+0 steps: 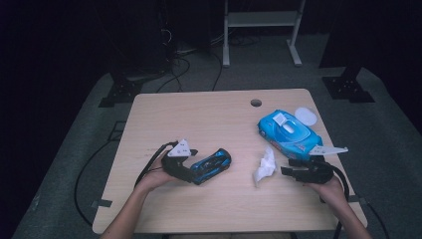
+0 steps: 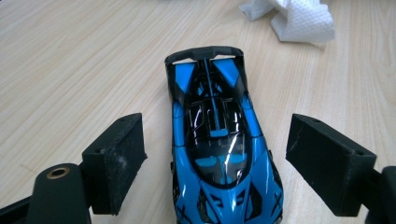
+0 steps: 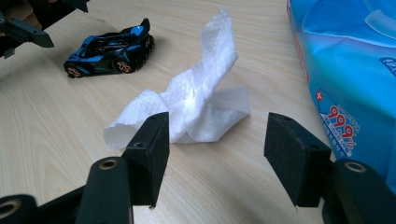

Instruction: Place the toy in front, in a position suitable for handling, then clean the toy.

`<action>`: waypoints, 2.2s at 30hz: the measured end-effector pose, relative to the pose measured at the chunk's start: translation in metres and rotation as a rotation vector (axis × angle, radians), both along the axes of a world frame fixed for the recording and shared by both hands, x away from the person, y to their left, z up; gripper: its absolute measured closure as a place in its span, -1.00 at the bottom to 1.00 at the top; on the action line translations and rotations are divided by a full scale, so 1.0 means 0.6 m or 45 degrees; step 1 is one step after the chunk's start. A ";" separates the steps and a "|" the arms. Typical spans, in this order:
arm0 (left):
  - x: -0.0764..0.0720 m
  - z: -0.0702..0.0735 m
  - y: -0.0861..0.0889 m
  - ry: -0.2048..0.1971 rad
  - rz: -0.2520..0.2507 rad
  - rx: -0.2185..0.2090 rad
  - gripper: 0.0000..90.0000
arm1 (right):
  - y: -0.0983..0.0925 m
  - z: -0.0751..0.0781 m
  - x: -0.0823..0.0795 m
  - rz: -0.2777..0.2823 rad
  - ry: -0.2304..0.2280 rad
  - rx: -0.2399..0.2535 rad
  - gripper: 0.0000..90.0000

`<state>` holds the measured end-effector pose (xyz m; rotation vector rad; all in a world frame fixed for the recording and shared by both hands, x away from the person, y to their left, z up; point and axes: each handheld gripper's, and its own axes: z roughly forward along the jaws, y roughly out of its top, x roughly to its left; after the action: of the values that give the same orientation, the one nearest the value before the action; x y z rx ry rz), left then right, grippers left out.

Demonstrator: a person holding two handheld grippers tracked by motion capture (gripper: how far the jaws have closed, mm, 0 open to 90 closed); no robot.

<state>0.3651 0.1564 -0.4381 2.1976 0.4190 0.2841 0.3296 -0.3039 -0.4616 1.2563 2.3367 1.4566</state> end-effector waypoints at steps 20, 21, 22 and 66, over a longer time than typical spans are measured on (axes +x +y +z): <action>-0.013 0.002 0.030 -0.017 0.048 -0.033 -0.62 | 0.005 0.000 -0.003 0.011 -0.008 0.013 -0.14; -0.013 0.002 0.033 -0.017 0.051 -0.033 -0.62 | 0.005 0.000 -0.004 0.009 -0.007 0.014 -0.15; -0.014 0.000 0.035 -0.015 0.056 -0.034 -0.62 | 0.005 0.000 -0.004 0.009 -0.004 0.015 -0.15; -0.046 -0.013 0.110 -0.009 0.157 -0.011 -0.63 | 0.013 -0.007 -0.008 0.029 -0.011 0.005 -0.19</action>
<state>0.3373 0.2225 -0.4458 2.1652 0.5522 0.3557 0.3250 -0.2959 -0.4658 1.2265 2.3512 1.4709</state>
